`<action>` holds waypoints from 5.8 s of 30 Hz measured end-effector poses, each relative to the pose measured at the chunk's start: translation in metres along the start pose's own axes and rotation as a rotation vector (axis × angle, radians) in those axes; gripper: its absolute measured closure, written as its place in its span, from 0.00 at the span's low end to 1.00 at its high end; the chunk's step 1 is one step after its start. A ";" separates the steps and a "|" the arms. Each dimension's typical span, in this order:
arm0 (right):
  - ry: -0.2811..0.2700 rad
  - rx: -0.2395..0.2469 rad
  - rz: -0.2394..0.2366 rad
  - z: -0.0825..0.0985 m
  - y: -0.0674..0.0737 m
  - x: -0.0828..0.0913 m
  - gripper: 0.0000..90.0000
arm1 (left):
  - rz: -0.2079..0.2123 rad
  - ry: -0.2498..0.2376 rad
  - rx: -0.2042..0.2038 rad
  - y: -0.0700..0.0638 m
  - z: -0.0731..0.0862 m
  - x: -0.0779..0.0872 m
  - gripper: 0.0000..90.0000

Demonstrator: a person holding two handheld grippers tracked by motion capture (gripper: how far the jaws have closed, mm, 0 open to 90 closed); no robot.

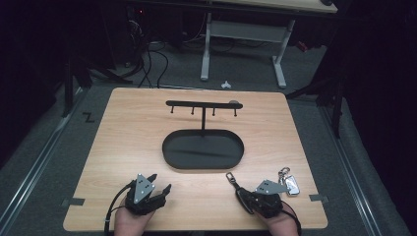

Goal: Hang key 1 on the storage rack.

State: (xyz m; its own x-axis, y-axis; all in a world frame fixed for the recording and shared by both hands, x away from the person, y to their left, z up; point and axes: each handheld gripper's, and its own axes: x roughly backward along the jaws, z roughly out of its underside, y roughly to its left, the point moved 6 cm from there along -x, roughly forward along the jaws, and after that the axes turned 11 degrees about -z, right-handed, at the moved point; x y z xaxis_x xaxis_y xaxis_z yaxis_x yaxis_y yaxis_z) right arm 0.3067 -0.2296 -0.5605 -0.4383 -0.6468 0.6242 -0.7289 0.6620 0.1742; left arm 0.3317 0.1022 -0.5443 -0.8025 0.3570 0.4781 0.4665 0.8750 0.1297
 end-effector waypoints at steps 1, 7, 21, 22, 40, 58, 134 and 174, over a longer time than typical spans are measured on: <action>-0.004 -0.004 0.000 0.000 -0.001 0.002 0.98 | 0.002 0.000 -0.001 0.000 0.000 0.000 0.42; -0.030 0.009 0.029 -0.001 -0.003 0.017 0.97 | 0.010 -0.009 0.001 -0.002 -0.003 -0.003 0.42; -0.067 -0.003 0.111 0.006 -0.015 0.030 0.72 | 0.038 -0.013 -0.011 -0.008 -0.007 -0.009 0.41; -0.074 -0.017 0.123 0.006 -0.018 0.032 0.69 | 0.039 -0.013 -0.011 -0.008 -0.007 -0.009 0.41; 0.026 -0.120 0.193 0.006 -0.046 0.032 0.35 | 0.034 -0.010 -0.022 -0.003 -0.001 -0.006 0.40; 0.282 -0.164 0.124 0.001 -0.047 0.023 0.26 | 0.060 -0.017 -0.043 -0.009 -0.002 -0.005 0.40; 0.762 -0.116 -0.010 -0.064 -0.017 -0.047 0.44 | 0.071 -0.005 -0.082 -0.011 0.000 -0.008 0.36; 0.897 -0.100 0.043 -0.063 -0.017 -0.052 0.89 | 0.063 -0.023 -0.075 -0.010 -0.005 -0.005 0.23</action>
State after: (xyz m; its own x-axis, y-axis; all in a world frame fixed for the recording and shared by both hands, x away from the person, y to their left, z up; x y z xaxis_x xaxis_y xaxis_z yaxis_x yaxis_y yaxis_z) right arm 0.3751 -0.1831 -0.5481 0.1412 -0.1102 0.9838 -0.6540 0.7357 0.1763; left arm 0.3328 0.0904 -0.5435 -0.7785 0.4191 0.4672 0.5422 0.8240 0.1645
